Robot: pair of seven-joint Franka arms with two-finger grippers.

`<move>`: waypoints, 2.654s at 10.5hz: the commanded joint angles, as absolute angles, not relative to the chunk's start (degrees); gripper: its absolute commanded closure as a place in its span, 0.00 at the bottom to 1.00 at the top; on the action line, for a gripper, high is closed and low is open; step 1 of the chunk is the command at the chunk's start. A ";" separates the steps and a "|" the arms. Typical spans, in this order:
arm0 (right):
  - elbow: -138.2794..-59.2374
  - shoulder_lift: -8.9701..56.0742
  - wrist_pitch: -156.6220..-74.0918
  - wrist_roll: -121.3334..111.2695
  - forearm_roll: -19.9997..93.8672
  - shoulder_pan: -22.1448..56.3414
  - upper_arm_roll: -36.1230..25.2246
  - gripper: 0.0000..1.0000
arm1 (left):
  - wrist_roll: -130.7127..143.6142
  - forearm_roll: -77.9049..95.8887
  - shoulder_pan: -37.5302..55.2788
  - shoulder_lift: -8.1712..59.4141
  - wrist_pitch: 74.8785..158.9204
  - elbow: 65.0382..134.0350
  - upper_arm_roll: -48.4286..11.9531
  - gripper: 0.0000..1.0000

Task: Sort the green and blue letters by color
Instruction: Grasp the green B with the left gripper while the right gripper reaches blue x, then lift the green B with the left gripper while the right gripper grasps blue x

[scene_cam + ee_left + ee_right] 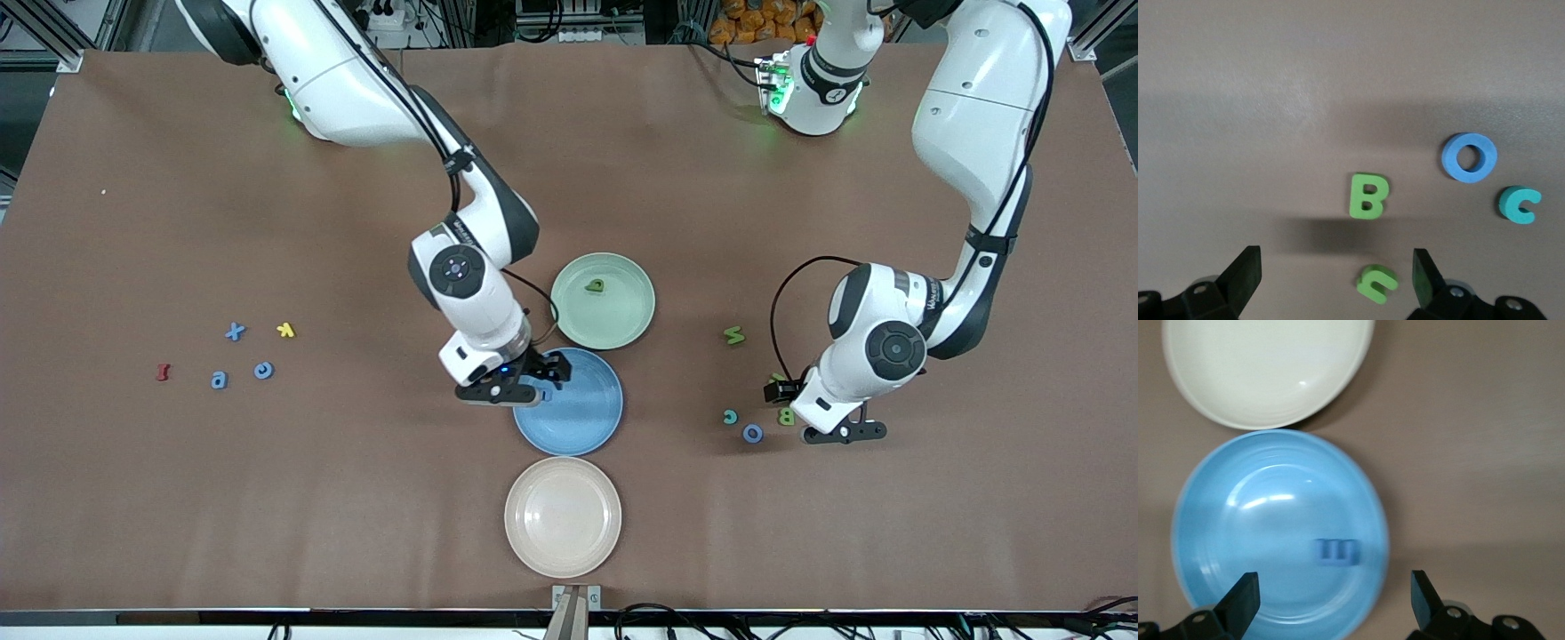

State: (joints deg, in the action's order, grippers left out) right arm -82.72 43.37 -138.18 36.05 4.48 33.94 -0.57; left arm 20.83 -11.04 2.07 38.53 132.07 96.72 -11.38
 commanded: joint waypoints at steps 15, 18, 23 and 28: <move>-125.39 11.78 -136.64 17.57 -5.54 -10.54 -1.93 0.00 | 16.08 -11.60 2.29 47.02 127.97 86.75 -12.04 1.00; -130.52 13.70 -145.80 19.68 -5.36 -12.65 -1.85 0.00 | 16.61 -11.43 2.29 47.02 127.97 86.66 -12.04 1.00; -130.52 21.43 -152.22 20.39 -4.92 -13.18 -1.67 0.00 | 22.32 -11.34 3.34 44.39 127.97 86.40 -12.66 1.00; -131.31 24.61 -155.82 20.39 -4.92 -13.27 -1.67 0.29 | 22.76 -10.55 1.76 32.91 125.77 98.14 -13.71 1.00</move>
State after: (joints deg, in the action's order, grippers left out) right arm -130.50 23.66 -153.66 19.28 -4.15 -11.84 -2.82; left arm 21.49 -11.04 3.07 42.05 126.07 88.04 -13.32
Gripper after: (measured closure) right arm 0.048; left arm 0.749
